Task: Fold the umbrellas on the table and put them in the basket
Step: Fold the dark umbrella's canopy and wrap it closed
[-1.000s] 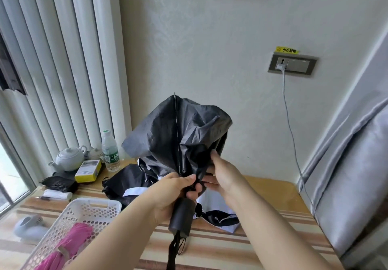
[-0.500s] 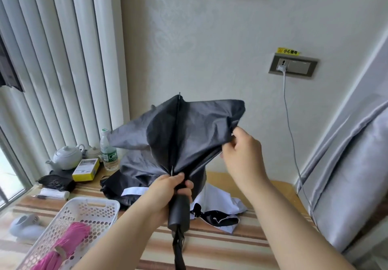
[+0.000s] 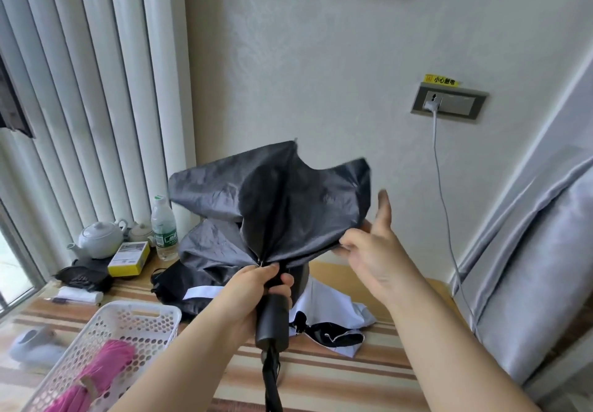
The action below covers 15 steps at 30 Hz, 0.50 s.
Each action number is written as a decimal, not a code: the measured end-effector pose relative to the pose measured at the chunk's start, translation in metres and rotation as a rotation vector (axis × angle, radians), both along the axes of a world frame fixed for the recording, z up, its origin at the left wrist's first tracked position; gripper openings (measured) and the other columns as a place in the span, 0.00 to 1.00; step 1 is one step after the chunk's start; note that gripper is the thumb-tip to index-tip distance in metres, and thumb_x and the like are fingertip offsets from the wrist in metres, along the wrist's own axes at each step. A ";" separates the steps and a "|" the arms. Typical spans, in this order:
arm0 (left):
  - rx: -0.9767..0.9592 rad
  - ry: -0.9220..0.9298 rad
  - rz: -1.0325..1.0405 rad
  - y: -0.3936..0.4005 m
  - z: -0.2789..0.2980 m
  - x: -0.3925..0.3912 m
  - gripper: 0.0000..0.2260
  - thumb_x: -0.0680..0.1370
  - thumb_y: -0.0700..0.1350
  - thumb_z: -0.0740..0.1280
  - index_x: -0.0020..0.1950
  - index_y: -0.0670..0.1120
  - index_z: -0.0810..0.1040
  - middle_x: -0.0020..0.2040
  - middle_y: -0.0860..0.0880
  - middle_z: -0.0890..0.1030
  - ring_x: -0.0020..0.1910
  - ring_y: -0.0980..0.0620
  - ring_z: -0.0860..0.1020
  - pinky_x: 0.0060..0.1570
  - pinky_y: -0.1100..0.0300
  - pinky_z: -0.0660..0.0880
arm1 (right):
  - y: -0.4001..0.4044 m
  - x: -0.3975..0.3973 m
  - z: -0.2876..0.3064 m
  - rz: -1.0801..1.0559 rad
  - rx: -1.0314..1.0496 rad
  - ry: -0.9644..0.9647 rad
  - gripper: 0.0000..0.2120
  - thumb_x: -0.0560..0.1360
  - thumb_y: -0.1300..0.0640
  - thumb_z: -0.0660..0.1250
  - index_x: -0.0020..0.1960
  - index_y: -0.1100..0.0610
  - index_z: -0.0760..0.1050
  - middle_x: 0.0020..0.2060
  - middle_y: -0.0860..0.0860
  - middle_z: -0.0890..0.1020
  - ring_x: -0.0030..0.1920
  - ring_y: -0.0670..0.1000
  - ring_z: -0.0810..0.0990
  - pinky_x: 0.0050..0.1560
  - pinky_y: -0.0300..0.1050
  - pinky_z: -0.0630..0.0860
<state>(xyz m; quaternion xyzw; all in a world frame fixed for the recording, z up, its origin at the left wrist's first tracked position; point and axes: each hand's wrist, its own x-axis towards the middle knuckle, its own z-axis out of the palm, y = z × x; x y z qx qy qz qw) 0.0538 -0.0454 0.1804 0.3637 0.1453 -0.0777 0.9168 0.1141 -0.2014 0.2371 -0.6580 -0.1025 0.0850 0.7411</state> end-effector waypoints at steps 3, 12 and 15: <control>0.072 -0.008 0.032 -0.002 -0.004 -0.003 0.05 0.82 0.38 0.55 0.47 0.41 0.68 0.31 0.46 0.71 0.22 0.55 0.64 0.24 0.63 0.69 | 0.000 0.004 0.004 0.068 0.139 0.263 0.27 0.77 0.60 0.67 0.72 0.50 0.61 0.52 0.56 0.81 0.48 0.57 0.84 0.54 0.58 0.80; 0.047 -0.052 -0.086 -0.003 0.003 -0.004 0.19 0.75 0.59 0.60 0.56 0.45 0.74 0.34 0.48 0.71 0.22 0.55 0.66 0.25 0.66 0.62 | 0.009 0.010 0.015 -0.079 -0.283 -0.029 0.06 0.80 0.56 0.61 0.47 0.50 0.74 0.51 0.51 0.81 0.51 0.52 0.81 0.52 0.53 0.81; 0.117 0.017 -0.035 -0.004 0.000 -0.002 0.23 0.77 0.63 0.58 0.54 0.44 0.75 0.31 0.48 0.71 0.21 0.56 0.62 0.24 0.65 0.64 | 0.004 0.007 0.017 0.011 -0.361 -0.061 0.02 0.79 0.52 0.64 0.48 0.48 0.75 0.48 0.49 0.83 0.46 0.52 0.85 0.49 0.52 0.83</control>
